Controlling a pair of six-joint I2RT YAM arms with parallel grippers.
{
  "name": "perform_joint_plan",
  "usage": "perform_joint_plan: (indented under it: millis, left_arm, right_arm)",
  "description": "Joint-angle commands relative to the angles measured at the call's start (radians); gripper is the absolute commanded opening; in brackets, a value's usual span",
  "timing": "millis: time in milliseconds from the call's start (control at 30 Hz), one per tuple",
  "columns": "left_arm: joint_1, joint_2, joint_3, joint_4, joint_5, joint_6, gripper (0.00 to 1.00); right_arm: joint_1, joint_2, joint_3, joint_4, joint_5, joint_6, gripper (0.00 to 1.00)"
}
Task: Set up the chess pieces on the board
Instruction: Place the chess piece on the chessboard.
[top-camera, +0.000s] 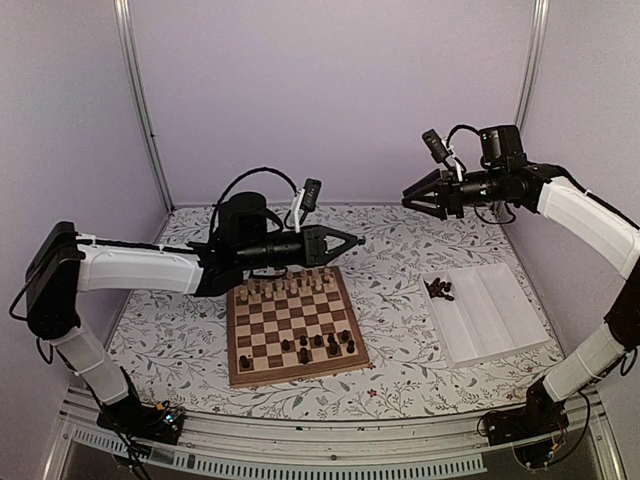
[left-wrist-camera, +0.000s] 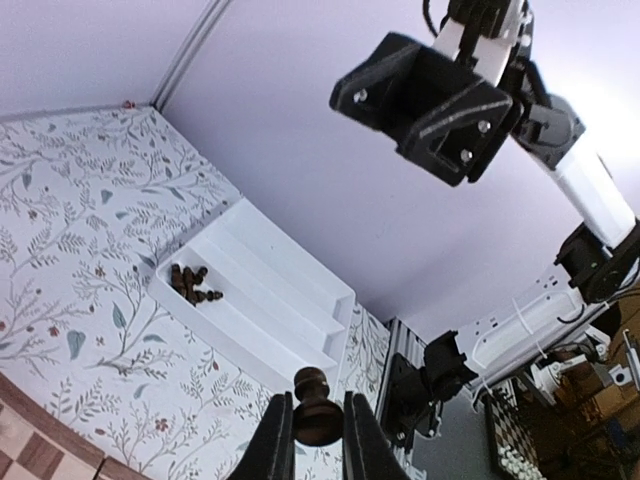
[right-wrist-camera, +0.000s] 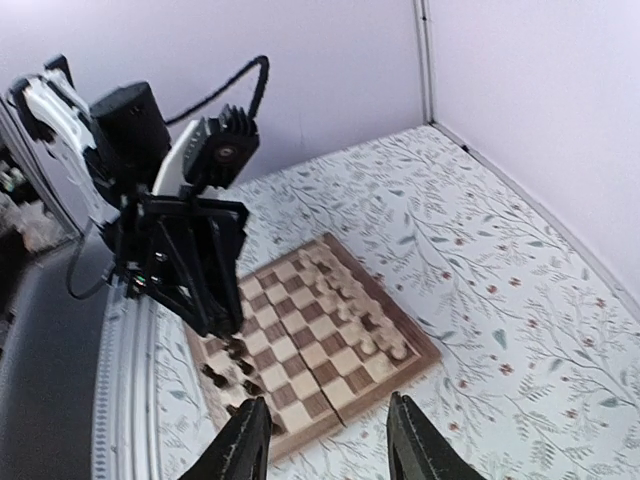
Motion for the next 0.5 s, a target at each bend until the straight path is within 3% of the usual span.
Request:
perform_joint_plan:
  millis: [0,133,467]
  left_arm:
    - [-0.019,-0.026,0.001,0.165,-0.138,0.027,0.08]
    - [-0.019,0.003,0.035,0.177,-0.146,0.031,0.08]
    - [-0.028,0.090,0.117,0.202,-0.083,0.007,0.08]
  right_arm:
    - [0.014,0.050,-0.095,0.257,-0.352,0.344,0.44]
    - [0.029,0.112,-0.125,0.410,-0.445,0.553,0.44]
    - [0.083,0.181,-0.099,0.467,-0.455,0.638,0.45]
